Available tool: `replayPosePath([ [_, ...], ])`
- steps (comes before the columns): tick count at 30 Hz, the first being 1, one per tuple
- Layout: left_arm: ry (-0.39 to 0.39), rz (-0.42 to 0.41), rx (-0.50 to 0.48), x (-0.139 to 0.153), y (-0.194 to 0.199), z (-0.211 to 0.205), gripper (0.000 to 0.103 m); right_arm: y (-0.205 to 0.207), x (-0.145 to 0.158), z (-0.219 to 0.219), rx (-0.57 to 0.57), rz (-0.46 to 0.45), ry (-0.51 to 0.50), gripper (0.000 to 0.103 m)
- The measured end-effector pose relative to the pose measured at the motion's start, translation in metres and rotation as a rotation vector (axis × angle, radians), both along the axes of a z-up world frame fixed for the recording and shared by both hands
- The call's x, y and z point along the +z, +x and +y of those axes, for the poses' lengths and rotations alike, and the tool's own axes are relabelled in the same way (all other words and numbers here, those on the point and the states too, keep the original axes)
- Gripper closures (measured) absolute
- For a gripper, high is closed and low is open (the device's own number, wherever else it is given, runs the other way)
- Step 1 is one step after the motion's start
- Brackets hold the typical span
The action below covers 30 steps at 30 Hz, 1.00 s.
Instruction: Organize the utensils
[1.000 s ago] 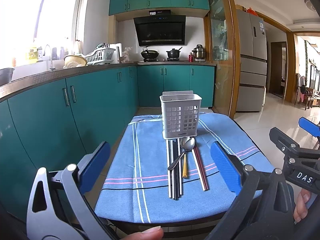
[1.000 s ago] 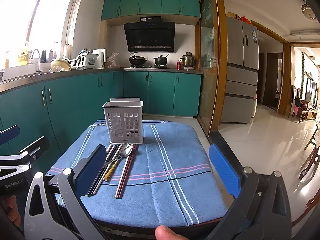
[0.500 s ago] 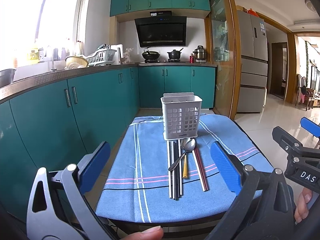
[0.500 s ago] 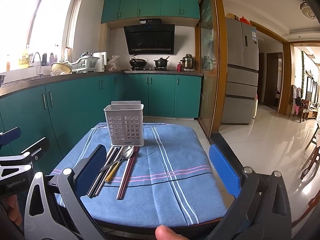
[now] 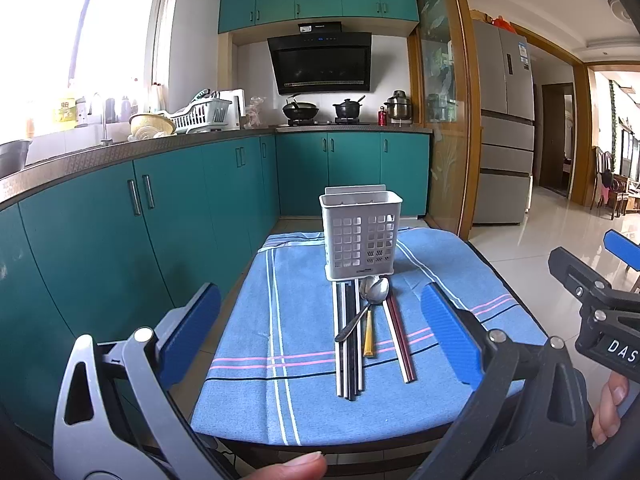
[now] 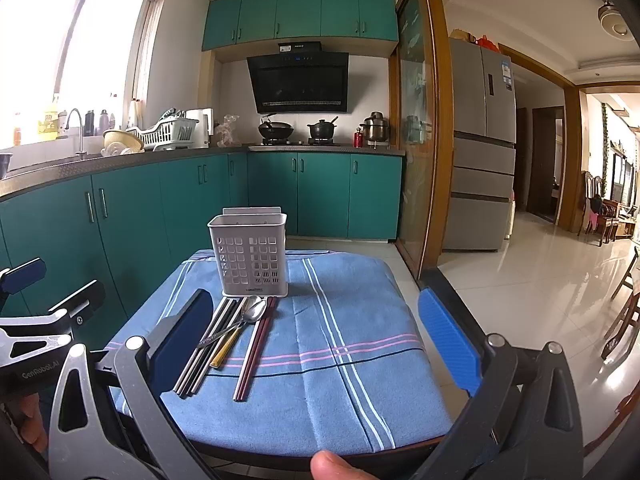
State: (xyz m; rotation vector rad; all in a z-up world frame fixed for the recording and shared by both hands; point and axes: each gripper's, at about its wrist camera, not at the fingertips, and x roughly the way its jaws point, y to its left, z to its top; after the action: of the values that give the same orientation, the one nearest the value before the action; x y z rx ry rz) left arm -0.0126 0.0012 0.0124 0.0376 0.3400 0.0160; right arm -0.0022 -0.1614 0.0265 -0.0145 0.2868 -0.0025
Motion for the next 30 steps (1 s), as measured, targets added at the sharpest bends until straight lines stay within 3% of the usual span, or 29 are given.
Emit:
replayPosePath([
  [30,0.003,0.004,-0.002,0.0004,-0.0001,-0.002,0.004,-0.0021,0.0002,0.0006,0.002,0.0,0.002,0.003],
])
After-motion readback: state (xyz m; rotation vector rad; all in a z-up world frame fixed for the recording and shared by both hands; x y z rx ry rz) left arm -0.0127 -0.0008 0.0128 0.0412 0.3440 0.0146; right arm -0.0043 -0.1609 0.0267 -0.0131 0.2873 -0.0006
